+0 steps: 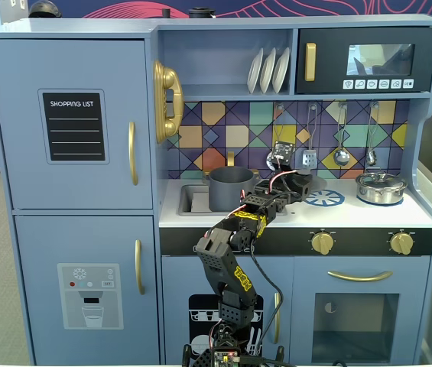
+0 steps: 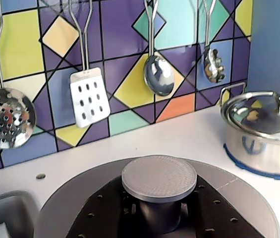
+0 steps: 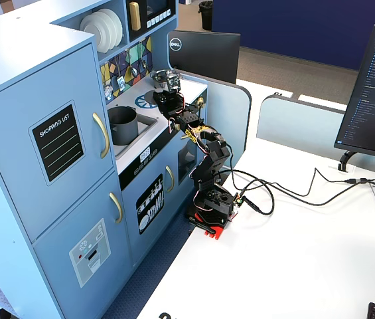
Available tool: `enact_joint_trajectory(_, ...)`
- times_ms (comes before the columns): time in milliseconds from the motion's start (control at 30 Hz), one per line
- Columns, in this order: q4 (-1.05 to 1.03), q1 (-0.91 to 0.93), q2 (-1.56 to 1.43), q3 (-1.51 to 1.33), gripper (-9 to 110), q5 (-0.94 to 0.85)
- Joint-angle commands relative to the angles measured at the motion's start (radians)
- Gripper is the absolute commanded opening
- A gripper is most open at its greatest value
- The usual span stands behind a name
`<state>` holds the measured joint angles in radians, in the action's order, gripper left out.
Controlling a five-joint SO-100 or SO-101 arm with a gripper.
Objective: Take off the lid from the gray recipient and place it on the counter
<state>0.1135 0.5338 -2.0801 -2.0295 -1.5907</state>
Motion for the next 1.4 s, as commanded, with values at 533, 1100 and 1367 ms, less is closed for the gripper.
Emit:
enact_joint_trajectory(533,0.247,0.049,0.167,-0.072,0,0.014)
enact_joint_trajectory(1100,0.308,0.035,0.219,-0.132,0,-0.023)
enact_joint_trajectory(1367,0.336,0.034,0.222,-0.152,0,-0.048)
